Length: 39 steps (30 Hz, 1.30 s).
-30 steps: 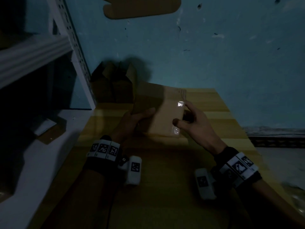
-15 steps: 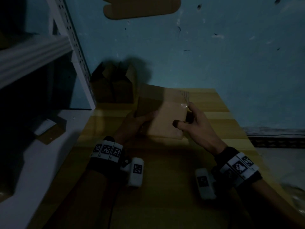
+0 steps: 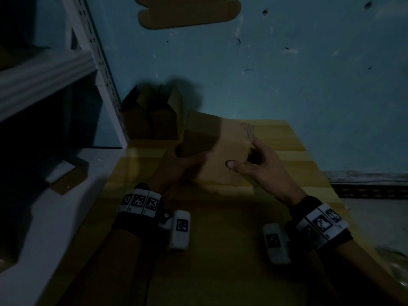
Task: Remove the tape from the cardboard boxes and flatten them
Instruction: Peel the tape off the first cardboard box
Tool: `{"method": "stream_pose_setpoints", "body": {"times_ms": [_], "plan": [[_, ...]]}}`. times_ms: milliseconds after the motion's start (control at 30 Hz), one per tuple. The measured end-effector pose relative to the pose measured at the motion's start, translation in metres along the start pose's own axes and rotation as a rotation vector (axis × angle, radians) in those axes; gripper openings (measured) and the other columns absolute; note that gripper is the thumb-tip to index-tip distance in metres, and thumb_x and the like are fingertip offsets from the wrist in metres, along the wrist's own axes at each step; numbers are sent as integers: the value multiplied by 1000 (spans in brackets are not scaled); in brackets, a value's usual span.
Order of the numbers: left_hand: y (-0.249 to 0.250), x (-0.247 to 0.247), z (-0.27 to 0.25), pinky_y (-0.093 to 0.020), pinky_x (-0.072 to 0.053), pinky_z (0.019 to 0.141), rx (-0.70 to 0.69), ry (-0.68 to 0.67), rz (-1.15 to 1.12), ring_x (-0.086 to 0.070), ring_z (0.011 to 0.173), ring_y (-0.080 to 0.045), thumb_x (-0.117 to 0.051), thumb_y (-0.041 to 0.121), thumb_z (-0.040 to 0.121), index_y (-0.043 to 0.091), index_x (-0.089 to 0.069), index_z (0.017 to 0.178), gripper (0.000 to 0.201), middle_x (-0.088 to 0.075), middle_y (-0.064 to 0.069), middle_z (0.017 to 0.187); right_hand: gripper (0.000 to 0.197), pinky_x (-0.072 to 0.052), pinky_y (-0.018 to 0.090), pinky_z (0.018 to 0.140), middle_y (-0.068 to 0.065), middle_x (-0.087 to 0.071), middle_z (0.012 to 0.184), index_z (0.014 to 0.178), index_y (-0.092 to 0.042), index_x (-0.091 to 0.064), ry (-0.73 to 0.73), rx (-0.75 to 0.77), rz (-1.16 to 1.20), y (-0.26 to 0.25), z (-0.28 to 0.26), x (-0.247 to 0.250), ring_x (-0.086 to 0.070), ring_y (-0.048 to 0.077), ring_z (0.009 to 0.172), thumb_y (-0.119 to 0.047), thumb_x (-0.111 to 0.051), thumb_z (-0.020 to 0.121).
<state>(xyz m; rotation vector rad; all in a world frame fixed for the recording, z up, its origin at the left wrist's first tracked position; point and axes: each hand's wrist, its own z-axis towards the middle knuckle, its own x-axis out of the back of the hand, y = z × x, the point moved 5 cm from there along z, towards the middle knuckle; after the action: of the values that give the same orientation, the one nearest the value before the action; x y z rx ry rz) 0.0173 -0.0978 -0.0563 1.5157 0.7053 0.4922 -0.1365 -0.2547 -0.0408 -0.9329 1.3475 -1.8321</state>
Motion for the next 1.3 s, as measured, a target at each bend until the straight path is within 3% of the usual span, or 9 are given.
{"method": "stream_pose_setpoints", "body": {"times_ms": [133, 267, 433, 567, 633, 733, 933, 1133, 1300], "plan": [[1, -3, 0, -53, -54, 95, -17, -8, 26, -69, 106, -24, -91, 44, 50, 27, -65, 114, 72, -73, -1, 115, 62, -60, 31, 91, -1, -72, 124, 140, -15, -56, 3, -2, 28, 0, 0, 1, -68, 13, 116, -2, -79, 84], [-1, -1, 1, -52, -55, 94, -8, 21, 22, -68, 108, -24, -92, 46, 47, 23, -60, 126, 88, -70, -2, 121, 60, -58, 24, 86, -2, -73, 122, 139, -13, -56, -34, -28, 30, 1, -1, 1, -68, 12, 115, 3, -76, 85], [-6, -1, 4, -50, -56, 92, -7, 67, 21, -70, 105, -24, -93, 45, 55, 18, -61, 126, 83, -71, -4, 119, 74, -61, 35, 91, -2, -68, 127, 142, -23, -50, 111, -82, -187, -1, 0, 10, -67, 10, 113, -18, -87, 79], [-8, 0, 6, -49, -57, 91, -29, 124, 15, -69, 106, -25, -93, 48, 51, 14, -59, 131, 93, -70, -5, 121, 53, -57, 36, 63, -1, -73, 91, 98, -24, -57, 311, -119, -423, -2, 1, 20, -69, 16, 77, -41, -95, 64], [-9, -1, 7, -46, -58, 89, -36, 129, 18, -69, 106, -24, -92, 52, 46, 15, -59, 131, 98, -70, -3, 120, 40, -50, 32, 55, 0, -69, 73, 81, -18, -60, 294, -111, -383, 0, 1, 17, -64, 15, 61, -36, -94, 68], [-7, -3, 5, -41, -58, 86, -64, 144, 47, -69, 106, -21, -91, 56, 45, 15, -57, 133, 103, -69, -3, 123, 27, -46, 21, 46, -1, -66, 57, 73, -7, -67, 289, -94, -259, 1, -1, 12, -58, 7, 45, -20, -90, 76], [1, -13, 0, -38, -53, 94, -131, 121, 96, -65, 109, -15, -90, 49, 48, 30, -60, 117, 77, -67, 9, 118, 19, -53, 26, 52, 6, -71, 58, 68, -9, -73, 311, -86, -246, 3, -1, 7, -64, 14, 51, -7, -80, 85], [-3, -11, 3, -43, -53, 97, -134, 137, 146, -63, 115, -16, -91, 63, 42, 21, -52, 136, 110, -64, 5, 129, 15, -53, 26, 52, 8, -71, 61, 74, -4, -72, 298, -133, -117, 7, -2, 7, -65, 17, 53, -5, -77, 89], [-3, -8, 4, -45, -55, 96, -138, 144, 164, -66, 112, -15, -91, 67, 39, 19, -56, 134, 111, -67, 4, 126, 16, -52, 25, 50, 10, -71, 62, 76, -1, -71, 301, -125, -124, 4, -3, 7, -64, 16, 51, -3, -72, 91]]}}
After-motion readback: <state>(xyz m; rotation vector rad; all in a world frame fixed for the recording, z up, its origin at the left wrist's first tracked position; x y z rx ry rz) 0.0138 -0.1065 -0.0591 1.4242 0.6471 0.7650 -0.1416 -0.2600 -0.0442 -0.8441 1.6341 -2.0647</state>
